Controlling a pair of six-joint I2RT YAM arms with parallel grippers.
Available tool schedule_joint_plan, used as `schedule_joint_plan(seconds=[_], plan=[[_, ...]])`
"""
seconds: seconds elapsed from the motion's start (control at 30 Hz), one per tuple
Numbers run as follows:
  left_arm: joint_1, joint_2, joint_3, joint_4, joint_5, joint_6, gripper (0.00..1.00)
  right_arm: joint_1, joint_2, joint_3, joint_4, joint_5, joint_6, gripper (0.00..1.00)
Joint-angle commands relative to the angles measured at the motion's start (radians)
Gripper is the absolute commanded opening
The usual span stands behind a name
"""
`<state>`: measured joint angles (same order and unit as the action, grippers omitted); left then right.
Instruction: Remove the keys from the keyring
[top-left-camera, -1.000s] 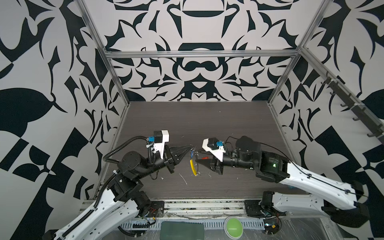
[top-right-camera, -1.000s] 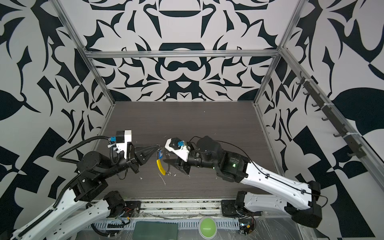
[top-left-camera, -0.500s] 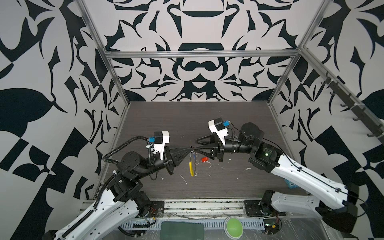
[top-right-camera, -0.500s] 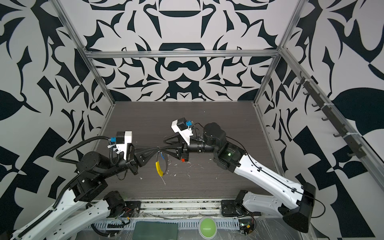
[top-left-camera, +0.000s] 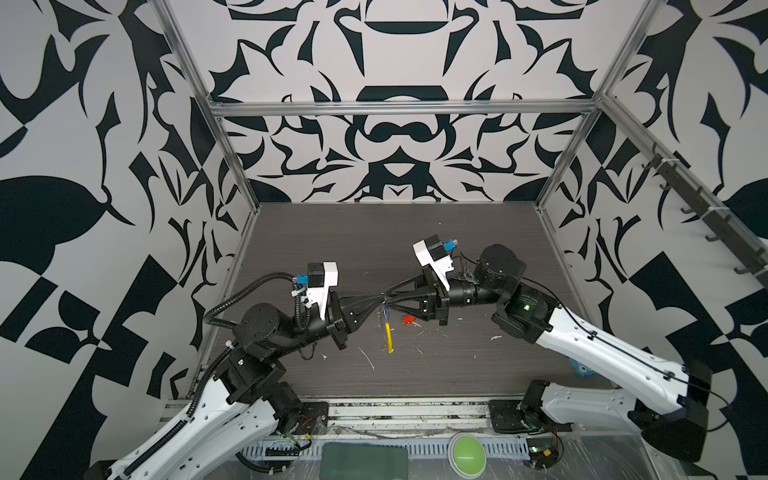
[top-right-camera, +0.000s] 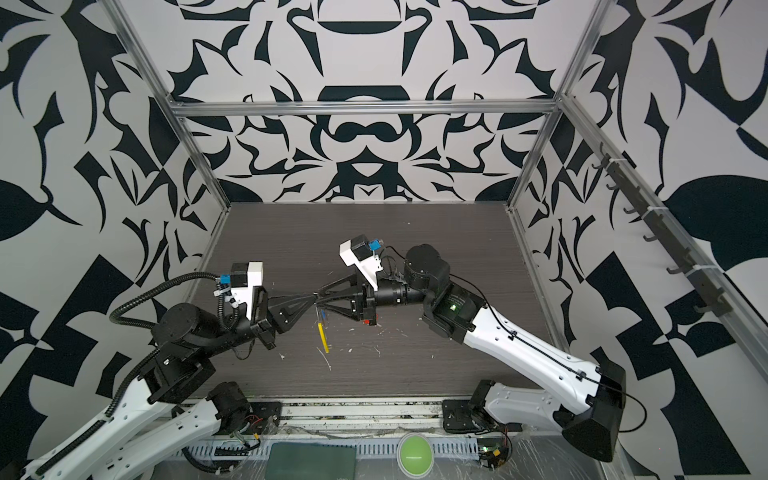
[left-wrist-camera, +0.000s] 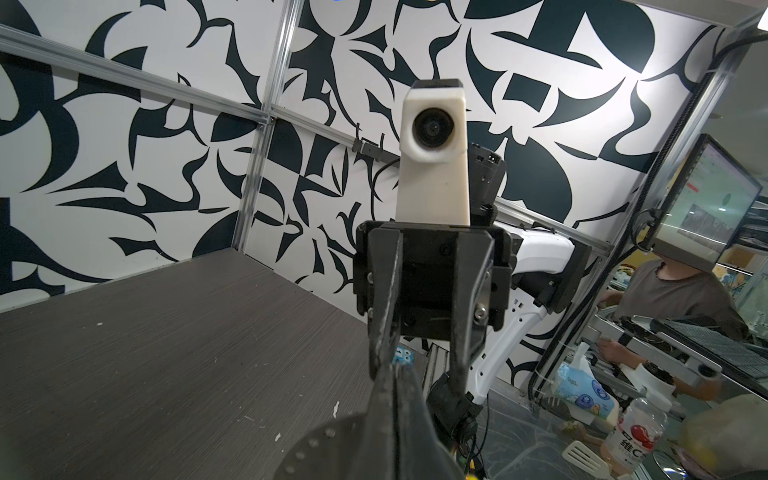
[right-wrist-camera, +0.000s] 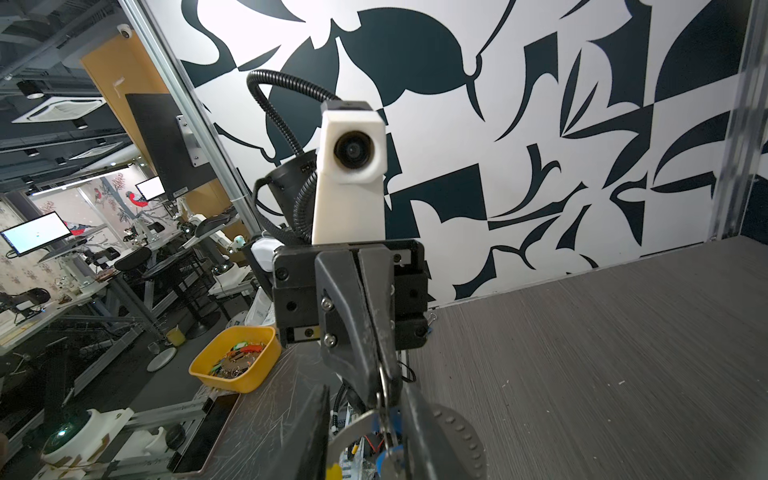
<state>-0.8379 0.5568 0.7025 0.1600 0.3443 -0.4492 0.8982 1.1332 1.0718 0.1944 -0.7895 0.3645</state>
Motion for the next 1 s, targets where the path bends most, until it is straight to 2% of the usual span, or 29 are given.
schedule_joint_plan(seconds=[0.0,0.2,0.53,0.67,0.7,0.8,0.83,0.97], plan=[[0.0,-0.011,0.005,0.046,-0.001,-0.009,0.0,0.004,-0.003,0.0,0.057,-0.022,0.012,0.3],[0.0,-0.009,0.002,0.049,-0.001,-0.009,0.0,0.011,0.001,-0.007,0.058,-0.027,0.016,0.24],[0.0,0.0,0.004,0.053,0.005,-0.016,0.0,0.01,0.003,-0.007,0.048,-0.025,0.017,0.01],[0.0,0.007,0.024,-0.001,-0.011,-0.017,0.0,0.01,-0.01,-0.006,0.006,-0.008,-0.001,0.0],[0.0,0.007,0.032,-0.021,-0.019,-0.016,0.05,0.011,-0.018,-0.004,-0.018,0.0,-0.013,0.0],[0.0,0.002,0.054,-0.09,-0.035,-0.014,0.41,0.011,-0.037,0.023,-0.134,0.012,-0.066,0.0],[0.0,0.001,0.067,-0.128,-0.038,-0.011,0.46,0.011,-0.041,0.039,-0.187,0.014,-0.088,0.0],[0.0,0.021,0.156,-0.318,-0.012,0.024,0.45,0.011,-0.04,0.103,-0.378,0.006,-0.164,0.0]])
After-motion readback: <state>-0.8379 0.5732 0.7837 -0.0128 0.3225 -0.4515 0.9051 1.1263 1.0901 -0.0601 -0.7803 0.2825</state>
